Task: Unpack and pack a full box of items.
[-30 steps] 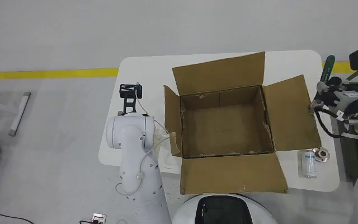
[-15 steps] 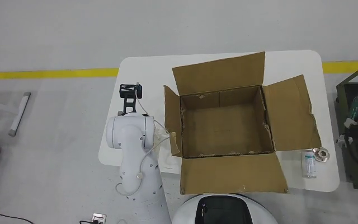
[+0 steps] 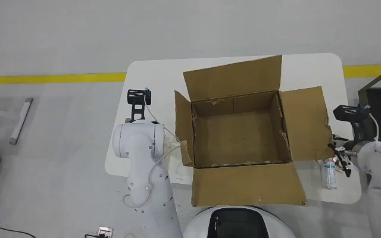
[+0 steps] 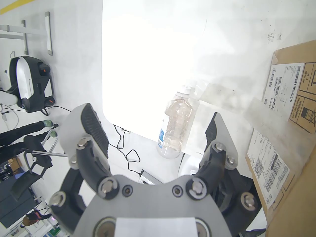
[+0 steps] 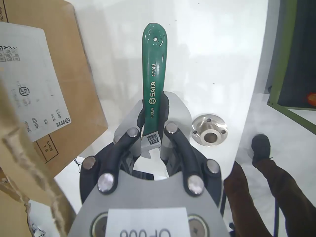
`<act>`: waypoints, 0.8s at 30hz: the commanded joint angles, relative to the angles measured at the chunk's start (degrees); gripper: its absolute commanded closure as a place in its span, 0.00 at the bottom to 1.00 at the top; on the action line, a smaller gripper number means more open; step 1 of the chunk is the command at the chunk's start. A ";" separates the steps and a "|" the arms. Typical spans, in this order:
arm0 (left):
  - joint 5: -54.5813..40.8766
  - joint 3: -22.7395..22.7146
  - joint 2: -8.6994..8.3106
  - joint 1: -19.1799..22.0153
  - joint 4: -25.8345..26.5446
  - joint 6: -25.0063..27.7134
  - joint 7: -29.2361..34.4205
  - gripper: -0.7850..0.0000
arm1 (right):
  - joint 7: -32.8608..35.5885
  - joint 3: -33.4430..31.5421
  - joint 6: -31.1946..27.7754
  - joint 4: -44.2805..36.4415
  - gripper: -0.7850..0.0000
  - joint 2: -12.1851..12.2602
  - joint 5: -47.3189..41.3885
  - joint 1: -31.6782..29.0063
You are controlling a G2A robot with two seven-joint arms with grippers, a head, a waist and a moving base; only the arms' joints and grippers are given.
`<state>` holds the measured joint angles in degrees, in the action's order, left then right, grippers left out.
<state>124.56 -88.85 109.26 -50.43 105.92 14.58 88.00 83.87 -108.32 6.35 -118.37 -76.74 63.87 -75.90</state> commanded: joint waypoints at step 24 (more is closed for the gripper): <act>0.00 0.00 0.00 0.00 0.00 0.00 0.00 0.00 | 0.98 7.83 4.90 1.98 0.67 1.27 4.72 0.65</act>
<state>124.56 -88.85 109.26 -50.43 105.92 14.58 88.00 84.85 -100.47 11.05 -116.16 -75.51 68.59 -75.14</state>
